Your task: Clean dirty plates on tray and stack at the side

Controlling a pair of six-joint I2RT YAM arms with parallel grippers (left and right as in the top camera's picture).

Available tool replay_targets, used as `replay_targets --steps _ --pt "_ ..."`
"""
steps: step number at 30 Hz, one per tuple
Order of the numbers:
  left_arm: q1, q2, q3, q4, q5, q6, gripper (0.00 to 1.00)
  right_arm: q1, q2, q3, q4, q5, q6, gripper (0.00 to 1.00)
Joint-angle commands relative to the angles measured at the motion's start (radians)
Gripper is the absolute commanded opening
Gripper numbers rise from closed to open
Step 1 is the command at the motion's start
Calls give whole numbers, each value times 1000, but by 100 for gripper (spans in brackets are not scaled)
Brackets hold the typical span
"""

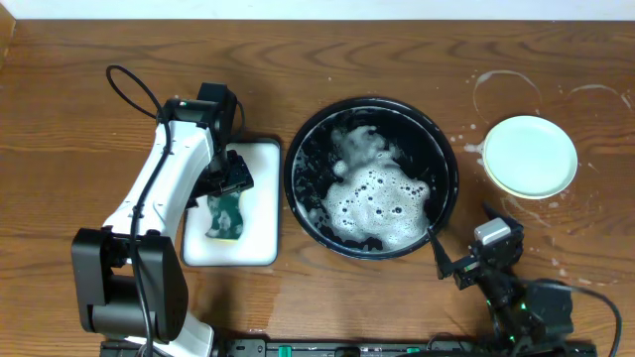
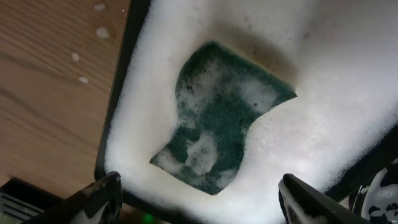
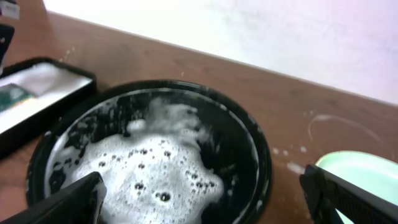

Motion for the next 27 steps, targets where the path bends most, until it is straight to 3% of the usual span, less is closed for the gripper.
replay_targets --steps 1,6,27 --pt "4 -3 0 -2 -20 3 81 12 -38 -68 75 9 -13 99" --pt "4 -3 0 -2 -20 3 81 12 -43 -190 294 11 -14 99" --pt "4 -3 0 -2 -20 3 81 12 -43 -186 287 9 -17 99"
